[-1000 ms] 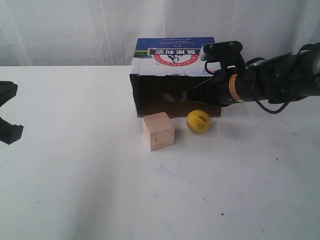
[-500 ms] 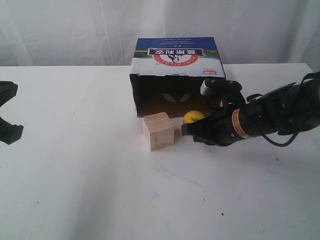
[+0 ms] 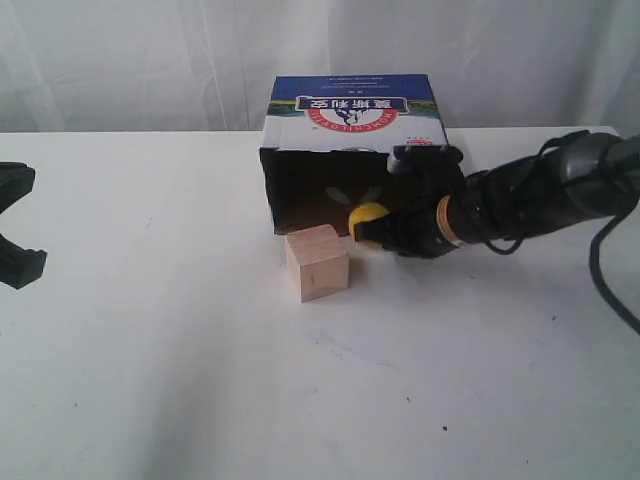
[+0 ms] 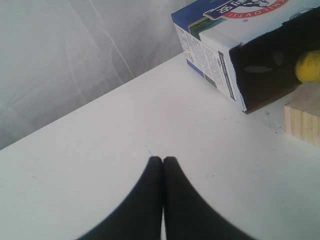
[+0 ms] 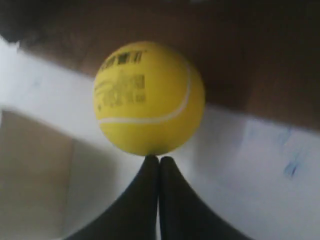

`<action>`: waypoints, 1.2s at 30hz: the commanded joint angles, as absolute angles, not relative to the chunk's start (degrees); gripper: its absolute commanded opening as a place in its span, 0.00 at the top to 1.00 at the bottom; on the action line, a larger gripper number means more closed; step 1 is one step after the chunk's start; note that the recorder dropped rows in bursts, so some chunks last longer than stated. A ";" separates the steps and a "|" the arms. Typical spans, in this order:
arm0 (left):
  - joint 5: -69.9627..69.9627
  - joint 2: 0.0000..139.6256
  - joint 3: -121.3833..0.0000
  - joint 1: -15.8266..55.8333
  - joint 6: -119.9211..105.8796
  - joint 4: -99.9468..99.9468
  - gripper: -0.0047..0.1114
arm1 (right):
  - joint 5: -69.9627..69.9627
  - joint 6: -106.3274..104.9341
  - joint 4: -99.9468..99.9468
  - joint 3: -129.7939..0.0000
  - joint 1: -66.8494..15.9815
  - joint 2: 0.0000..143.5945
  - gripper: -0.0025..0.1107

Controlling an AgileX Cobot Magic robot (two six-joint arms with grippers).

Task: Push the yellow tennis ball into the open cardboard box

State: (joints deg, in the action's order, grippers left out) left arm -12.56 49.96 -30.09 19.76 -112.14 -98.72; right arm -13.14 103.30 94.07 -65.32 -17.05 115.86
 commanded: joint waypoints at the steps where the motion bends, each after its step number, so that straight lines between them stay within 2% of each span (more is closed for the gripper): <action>1: -11.95 49.89 -29.75 19.43 -116.95 -99.95 0.96 | -12.60 100.51 88.96 -68.57 -14.84 114.08 0.98; 7: -11.95 49.89 -29.75 19.43 -116.95 -99.95 0.96 | -17.47 100.61 88.95 -66.55 -14.87 113.77 0.98; 15: -14.60 49.89 -29.75 19.43 -116.95 -99.95 0.96 | -15.46 101.80 93.85 -61.58 -14.78 109.72 0.98; 18: -21.05 47.50 -30.19 19.43 -117.74 -99.95 0.96 | -12.56 107.26 99.95 -55.79 -14.78 103.45 0.98; 23: -31.79 36.09 -32.58 19.43 -119.76 -99.95 0.96 | 0.00 108.08 99.95 -42.39 -14.78 92.82 0.98; 28: -41.01 15.04 -32.63 19.43 -119.12 -99.95 0.96 | 3.51 108.08 99.95 -29.51 -14.89 70.67 0.98; 32: -34.80 5.94 -31.37 19.43 -113.51 -99.95 0.96 | 15.45 101.76 99.95 -23.79 -14.89 48.01 0.98; 36: -28.92 4.47 -22.36 19.43 -111.38 -99.95 0.96 | 12.24 95.11 99.95 -18.11 -14.89 26.43 0.98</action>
